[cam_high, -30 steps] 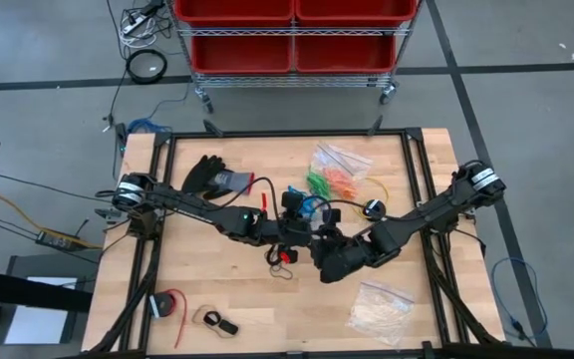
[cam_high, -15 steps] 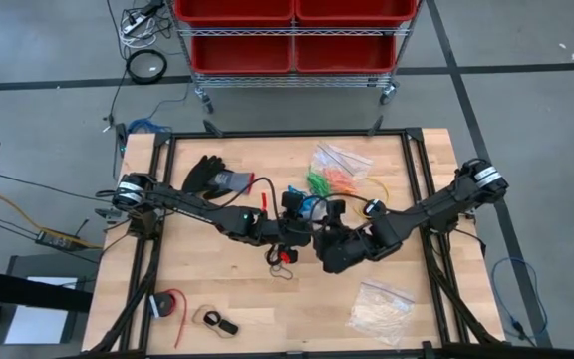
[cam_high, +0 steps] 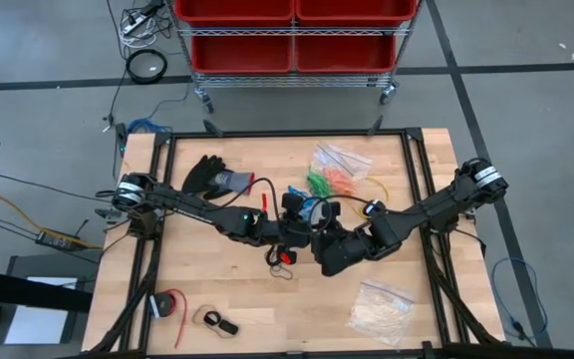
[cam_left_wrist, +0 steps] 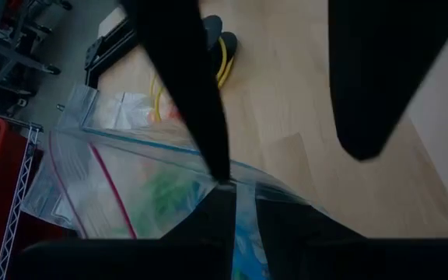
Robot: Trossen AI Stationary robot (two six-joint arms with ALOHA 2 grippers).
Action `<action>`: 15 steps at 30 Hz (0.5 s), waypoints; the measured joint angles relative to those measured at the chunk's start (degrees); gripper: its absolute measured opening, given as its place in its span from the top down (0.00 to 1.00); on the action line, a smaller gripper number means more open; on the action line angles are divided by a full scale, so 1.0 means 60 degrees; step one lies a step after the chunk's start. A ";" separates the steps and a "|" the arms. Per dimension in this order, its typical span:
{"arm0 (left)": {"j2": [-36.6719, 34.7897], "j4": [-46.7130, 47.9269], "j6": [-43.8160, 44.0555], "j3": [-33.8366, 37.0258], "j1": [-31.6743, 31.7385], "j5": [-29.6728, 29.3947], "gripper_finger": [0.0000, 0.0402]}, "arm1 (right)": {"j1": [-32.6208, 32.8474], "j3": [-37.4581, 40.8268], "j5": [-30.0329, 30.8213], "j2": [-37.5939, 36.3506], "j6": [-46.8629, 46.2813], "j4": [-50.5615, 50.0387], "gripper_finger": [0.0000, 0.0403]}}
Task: Sort rubber bands
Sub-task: Put the blue rubber band into the transparent zip bag
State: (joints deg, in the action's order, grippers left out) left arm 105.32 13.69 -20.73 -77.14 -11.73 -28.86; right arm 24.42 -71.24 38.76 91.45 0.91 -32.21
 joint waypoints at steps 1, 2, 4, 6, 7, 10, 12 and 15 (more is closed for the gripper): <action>0.0000 0.0000 0.0000 0.0000 -0.0003 0.0004 0.85 | 0.0010 0.0000 0.0000 0.0003 0.0045 0.0120 0.66; 0.0000 0.0013 0.0000 0.0000 -0.0004 0.0009 0.85 | 0.0023 0.0000 0.0000 0.0003 0.0069 0.0251 0.66; 0.0000 0.0043 0.0000 0.0000 -0.0004 0.0055 0.85 | 0.0023 0.0000 -0.0024 0.0003 0.0161 0.0462 0.65; -0.0001 0.0084 0.0000 0.0000 -0.0004 0.0081 0.85 | 0.0031 0.0000 -0.0177 0.0003 0.0201 0.0610 0.65; 0.0000 0.0126 0.0000 0.0000 -0.0007 0.0086 0.85 | 0.0031 0.0000 -0.0221 0.0003 0.0201 0.0629 0.66; -0.0004 0.0277 0.0000 0.0000 -0.0011 0.0248 0.85 | 0.0031 0.0000 -0.0248 0.0003 0.0305 0.0624 0.66; -0.0004 0.0288 -0.0001 0.0000 -0.0011 0.0421 0.85 | 0.0025 0.0000 -0.0248 0.0003 0.0404 0.0627 0.66; -0.0004 0.0264 -0.0025 0.0000 -0.0073 0.0503 0.85 | -0.0164 0.0000 -0.0461 0.0003 0.0474 0.0625 0.66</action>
State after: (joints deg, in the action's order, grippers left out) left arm 105.30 15.28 -20.88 -77.14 -12.16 -25.85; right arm 23.43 -71.24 36.00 91.46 3.75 -28.46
